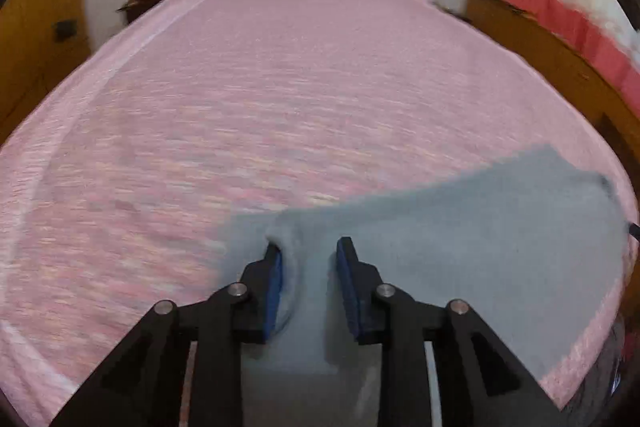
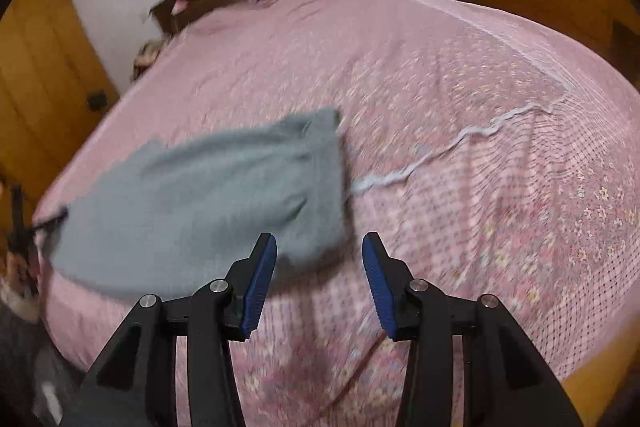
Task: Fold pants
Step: 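Lay the pants flat and open both grippers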
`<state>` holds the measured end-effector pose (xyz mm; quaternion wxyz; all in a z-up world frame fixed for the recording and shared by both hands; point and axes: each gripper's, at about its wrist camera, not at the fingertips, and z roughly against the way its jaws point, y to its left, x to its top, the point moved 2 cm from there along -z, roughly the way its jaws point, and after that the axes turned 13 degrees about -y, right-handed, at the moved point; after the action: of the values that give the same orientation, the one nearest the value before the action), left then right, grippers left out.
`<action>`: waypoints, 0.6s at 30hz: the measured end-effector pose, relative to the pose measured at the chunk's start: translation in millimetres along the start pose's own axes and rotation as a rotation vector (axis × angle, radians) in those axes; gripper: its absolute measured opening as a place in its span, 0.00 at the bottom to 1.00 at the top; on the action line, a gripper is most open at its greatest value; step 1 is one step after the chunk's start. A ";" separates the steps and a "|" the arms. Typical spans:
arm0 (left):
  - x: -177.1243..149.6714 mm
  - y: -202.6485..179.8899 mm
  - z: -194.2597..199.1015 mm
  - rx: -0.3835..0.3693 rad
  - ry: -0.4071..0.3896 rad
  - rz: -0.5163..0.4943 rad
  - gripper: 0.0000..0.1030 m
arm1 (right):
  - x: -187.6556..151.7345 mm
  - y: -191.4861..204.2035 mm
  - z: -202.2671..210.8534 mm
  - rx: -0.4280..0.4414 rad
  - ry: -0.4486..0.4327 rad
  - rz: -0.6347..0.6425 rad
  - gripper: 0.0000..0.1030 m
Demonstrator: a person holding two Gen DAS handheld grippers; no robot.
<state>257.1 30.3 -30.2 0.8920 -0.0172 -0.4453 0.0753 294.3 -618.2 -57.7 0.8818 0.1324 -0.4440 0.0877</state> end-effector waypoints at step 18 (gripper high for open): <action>-25.9 -52.7 7.5 0.360 -0.301 -0.306 0.31 | -30.2 32.7 10.7 0.020 -0.004 0.026 0.45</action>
<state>242.1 -26.0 -41.0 0.8056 0.2201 -0.5497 0.0195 259.4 -591.6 -70.8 0.8785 0.1354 -0.4465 0.1032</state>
